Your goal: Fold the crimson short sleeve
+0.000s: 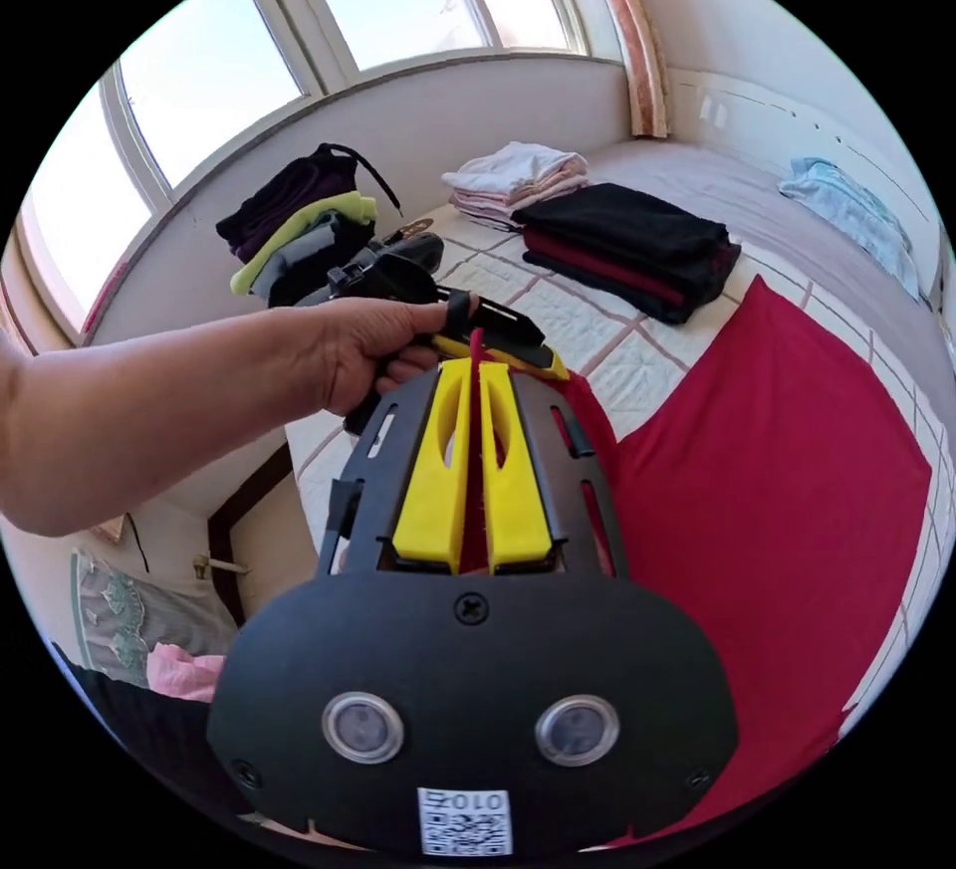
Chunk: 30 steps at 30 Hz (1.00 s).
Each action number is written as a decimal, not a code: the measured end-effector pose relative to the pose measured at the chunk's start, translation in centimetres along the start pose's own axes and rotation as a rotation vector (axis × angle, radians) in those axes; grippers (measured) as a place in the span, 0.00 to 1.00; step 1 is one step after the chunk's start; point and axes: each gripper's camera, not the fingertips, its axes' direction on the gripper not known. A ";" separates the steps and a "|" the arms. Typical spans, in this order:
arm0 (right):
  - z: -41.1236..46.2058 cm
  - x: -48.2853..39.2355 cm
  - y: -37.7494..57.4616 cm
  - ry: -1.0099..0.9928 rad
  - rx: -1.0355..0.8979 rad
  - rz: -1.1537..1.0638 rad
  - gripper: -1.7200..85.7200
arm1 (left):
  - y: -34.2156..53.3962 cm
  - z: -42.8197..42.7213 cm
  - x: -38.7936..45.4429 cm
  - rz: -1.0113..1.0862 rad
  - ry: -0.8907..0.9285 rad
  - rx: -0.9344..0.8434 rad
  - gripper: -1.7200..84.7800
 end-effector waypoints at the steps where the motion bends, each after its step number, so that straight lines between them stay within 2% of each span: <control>1: -0.6 1.8 0.6 -0.025 0.026 0.071 0.06 | -0.2 0.2 1.1 0.027 -0.030 0.001 0.04; 6: -1.9 10.3 3.6 -0.076 0.094 0.344 0.06 | -2.2 6.6 12.1 0.266 -0.388 -0.131 0.02; 13: 0.9 21.7 10.3 -0.245 0.062 0.690 0.06 | -2.8 17.5 19.8 0.402 -0.664 -0.260 0.04; 16: 3.2 23.7 12.1 -0.203 -0.006 0.729 0.06 | -1.9 20.8 21.7 0.453 -0.720 -0.283 0.07; 19: 4.4 25.5 13.2 -0.184 -0.016 0.752 0.06 | 1.0 20.1 23.9 0.523 -0.746 -0.212 0.10; 22: 5.6 27.1 13.6 -0.210 -0.031 0.757 0.06 | 7.0 18.6 24.3 0.598 -0.796 -0.188 0.13; 24: 6.4 27.7 13.4 -0.214 -0.053 0.744 0.06 | 13.2 19.2 23.3 0.634 -0.905 -0.243 0.14; 26: 7.1 28.1 13.1 -0.211 -0.066 0.726 0.06 | 17.5 20.1 22.7 0.645 -0.928 -0.271 0.14; 30: 9.2 28.5 12.3 -0.203 -0.096 0.678 0.06 | 23.0 22.3 22.3 0.576 -0.926 -0.218 0.14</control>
